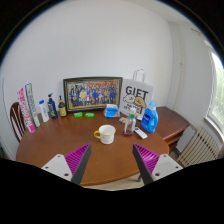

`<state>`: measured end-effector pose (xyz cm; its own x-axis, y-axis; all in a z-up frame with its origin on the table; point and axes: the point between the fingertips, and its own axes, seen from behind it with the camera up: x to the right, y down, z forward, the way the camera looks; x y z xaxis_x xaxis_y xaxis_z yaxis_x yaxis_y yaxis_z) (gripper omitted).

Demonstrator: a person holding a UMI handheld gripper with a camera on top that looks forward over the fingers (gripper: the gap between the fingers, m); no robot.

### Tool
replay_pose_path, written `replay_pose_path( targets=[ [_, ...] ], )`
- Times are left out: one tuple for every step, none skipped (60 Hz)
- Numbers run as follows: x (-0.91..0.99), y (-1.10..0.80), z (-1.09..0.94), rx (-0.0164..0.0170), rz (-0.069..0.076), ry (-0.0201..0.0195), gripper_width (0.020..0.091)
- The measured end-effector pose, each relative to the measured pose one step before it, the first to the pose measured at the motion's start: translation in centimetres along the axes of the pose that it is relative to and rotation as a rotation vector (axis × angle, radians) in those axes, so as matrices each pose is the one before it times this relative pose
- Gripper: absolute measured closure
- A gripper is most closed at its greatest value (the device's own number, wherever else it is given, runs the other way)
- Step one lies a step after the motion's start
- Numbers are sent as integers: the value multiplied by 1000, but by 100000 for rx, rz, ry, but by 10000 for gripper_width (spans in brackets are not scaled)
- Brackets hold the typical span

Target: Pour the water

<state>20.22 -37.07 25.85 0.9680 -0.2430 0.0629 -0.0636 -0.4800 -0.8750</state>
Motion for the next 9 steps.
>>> replay_pose_path(
  targets=[
    [97,41,-100,4,-289,626,252],
    [49,-10,-85,45,-75,365,249],
    [-12,-12,-77,171,74,200,247],
    [-20,-50,-70,176,53,151,250],
    [-25,-17,-64,84,34,83,250],
    [-30,7,-59,-111,101,-30,251],
    [-38,48,-87,-224,156,-139,251],
    [95,188,-59,-119,168,-522,251],
    [-88,106,-146,-283,188,-267,252]
  ],
)
